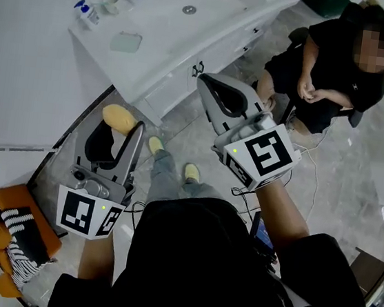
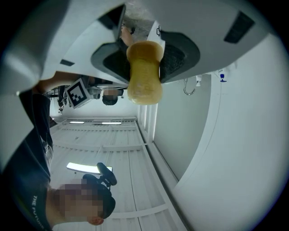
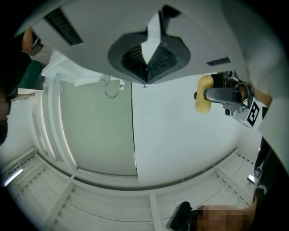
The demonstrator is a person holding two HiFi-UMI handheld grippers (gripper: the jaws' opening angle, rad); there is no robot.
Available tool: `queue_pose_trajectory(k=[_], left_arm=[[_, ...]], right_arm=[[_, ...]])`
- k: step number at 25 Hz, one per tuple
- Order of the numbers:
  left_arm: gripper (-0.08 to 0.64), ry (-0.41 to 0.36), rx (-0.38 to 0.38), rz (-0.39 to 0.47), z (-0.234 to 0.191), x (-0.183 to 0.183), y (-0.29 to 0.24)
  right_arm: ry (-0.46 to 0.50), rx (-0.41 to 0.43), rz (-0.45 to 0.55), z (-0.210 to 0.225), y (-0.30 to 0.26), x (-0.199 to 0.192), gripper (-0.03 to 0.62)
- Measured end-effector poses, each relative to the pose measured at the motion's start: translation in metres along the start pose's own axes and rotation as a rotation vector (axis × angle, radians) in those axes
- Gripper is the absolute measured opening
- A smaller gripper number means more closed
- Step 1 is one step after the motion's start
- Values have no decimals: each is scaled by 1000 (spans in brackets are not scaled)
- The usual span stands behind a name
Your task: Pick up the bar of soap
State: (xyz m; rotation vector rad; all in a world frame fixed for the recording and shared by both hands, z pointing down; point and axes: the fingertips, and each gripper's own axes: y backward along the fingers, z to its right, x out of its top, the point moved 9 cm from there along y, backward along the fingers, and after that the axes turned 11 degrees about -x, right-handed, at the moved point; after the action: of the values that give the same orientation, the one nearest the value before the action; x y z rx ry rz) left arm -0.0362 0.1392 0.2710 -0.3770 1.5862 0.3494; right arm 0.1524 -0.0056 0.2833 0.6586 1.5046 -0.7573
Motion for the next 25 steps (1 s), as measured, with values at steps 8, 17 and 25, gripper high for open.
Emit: queue_pose_trajectory(k=[8, 17, 25], left_arm=[[207, -3, -16, 11, 11, 7, 21], [207, 26, -51, 19, -8, 15, 30], [207, 22, -55, 15, -25, 15, 35]], right_arm=[[11, -9, 3, -21, 15, 12, 8], [48, -34, -7, -38, 8, 28, 8], [84, -60, -12, -46, -3, 31, 8]])
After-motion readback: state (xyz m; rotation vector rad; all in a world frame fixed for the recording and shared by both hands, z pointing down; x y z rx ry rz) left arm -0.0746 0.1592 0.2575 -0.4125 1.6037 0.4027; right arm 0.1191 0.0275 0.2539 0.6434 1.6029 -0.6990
